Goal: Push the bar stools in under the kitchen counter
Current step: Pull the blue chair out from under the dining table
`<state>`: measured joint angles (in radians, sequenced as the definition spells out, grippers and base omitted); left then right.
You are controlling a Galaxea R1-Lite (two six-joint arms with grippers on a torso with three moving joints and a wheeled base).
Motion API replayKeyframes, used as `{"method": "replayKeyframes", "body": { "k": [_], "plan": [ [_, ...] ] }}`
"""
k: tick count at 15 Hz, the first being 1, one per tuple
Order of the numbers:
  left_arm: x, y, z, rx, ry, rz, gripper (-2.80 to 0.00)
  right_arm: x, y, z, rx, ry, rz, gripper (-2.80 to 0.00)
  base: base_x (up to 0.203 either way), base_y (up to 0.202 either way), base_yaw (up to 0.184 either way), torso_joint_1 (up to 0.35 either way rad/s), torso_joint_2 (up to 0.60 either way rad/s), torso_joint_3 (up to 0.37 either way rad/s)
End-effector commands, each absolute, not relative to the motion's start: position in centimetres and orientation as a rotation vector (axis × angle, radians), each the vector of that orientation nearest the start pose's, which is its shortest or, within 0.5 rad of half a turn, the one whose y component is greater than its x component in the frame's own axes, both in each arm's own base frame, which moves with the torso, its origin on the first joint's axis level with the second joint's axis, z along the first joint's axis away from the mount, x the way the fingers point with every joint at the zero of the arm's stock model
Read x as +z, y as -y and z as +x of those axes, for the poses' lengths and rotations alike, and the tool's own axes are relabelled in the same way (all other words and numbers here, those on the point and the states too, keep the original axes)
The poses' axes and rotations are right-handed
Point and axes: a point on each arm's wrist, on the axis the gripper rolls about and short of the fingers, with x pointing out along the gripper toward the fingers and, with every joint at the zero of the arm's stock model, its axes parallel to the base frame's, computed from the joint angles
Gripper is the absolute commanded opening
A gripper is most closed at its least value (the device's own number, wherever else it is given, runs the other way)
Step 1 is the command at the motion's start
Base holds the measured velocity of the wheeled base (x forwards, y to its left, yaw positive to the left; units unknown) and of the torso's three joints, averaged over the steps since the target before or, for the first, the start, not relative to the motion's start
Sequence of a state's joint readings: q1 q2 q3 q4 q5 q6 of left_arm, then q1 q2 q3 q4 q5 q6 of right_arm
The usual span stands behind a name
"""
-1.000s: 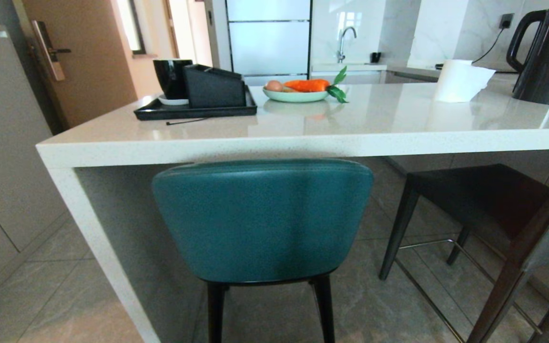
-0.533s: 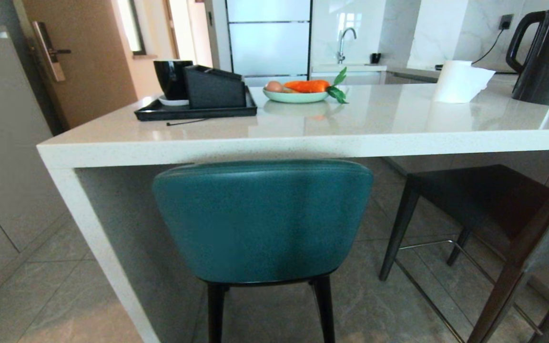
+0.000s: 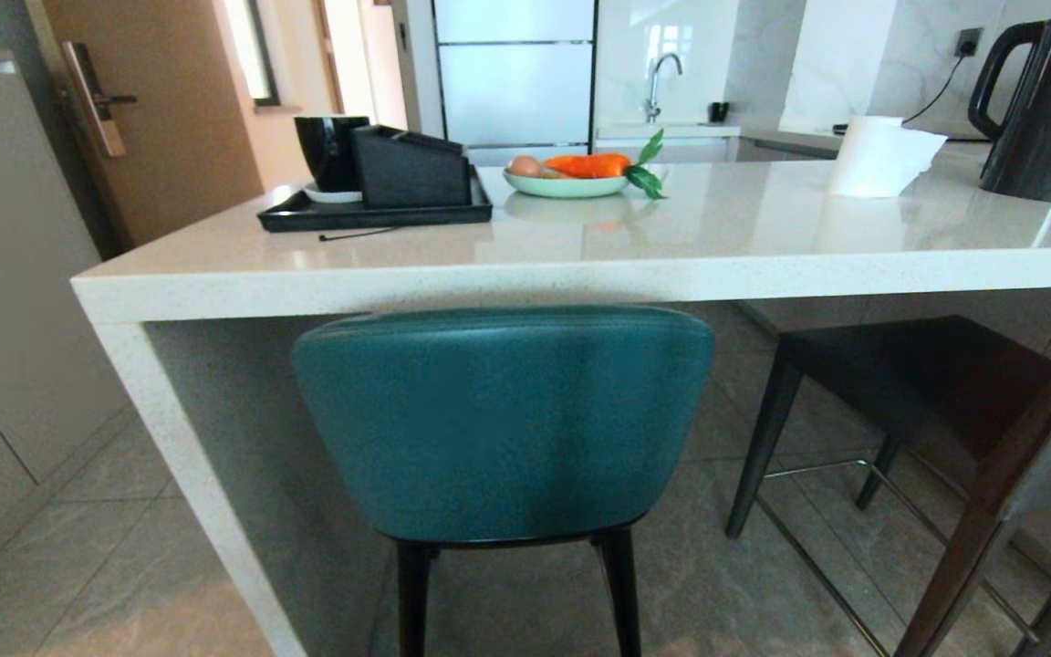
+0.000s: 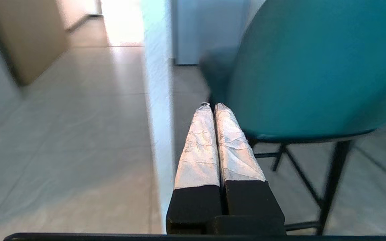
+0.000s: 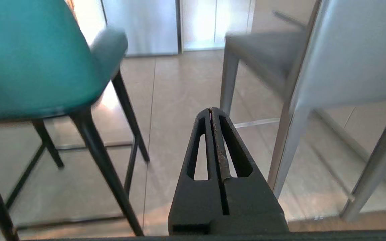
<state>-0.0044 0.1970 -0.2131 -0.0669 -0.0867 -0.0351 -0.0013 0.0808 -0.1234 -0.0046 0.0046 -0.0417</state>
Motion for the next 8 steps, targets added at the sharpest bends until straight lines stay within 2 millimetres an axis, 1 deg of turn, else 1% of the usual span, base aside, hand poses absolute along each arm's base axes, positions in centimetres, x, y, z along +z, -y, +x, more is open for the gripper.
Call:
{"method": "replayKeyframes", "body": {
  "k": [1, 3, 4, 6, 8],
  "plan": [
    [17.3, 0.3, 2.7, -0.139, -0.052, -0.040, -2.80, 14.1, 0.0, -0.5, 0.019, -0.062, -0.038, -2.80, 0.000, 0.000, 0.000, 0.000, 0.00, 0.000],
    [18.7, 0.7, 6.6, -0.200, -0.071, -0.040, -2.80, 15.5, -0.1, 1.9, 0.034, -0.122, -0.034, -2.80, 0.000, 0.000, 0.000, 0.000, 0.00, 0.000],
    [18.9, 1.2, 8.6, -0.237, -0.084, -0.040, -2.80, 16.1, -0.1, 3.4, 0.038, -0.142, -0.032, -2.80, 0.000, 0.000, 0.000, 0.000, 0.00, 0.000],
    [18.6, 2.3, 12.1, -0.299, -0.118, -0.040, -2.80, 16.8, -0.1, 6.6, 0.051, -0.165, -0.030, -2.80, 0.000, 0.000, 0.000, 0.000, 0.00, 0.000],
    [17.6, 3.6, 15.3, -0.350, -0.144, -0.043, -2.80, 17.0, -0.2, 9.7, 0.091, -0.186, -0.025, -2.80, 0.000, 0.000, 0.000, 0.000, 0.00, 0.000]
  ]
}}
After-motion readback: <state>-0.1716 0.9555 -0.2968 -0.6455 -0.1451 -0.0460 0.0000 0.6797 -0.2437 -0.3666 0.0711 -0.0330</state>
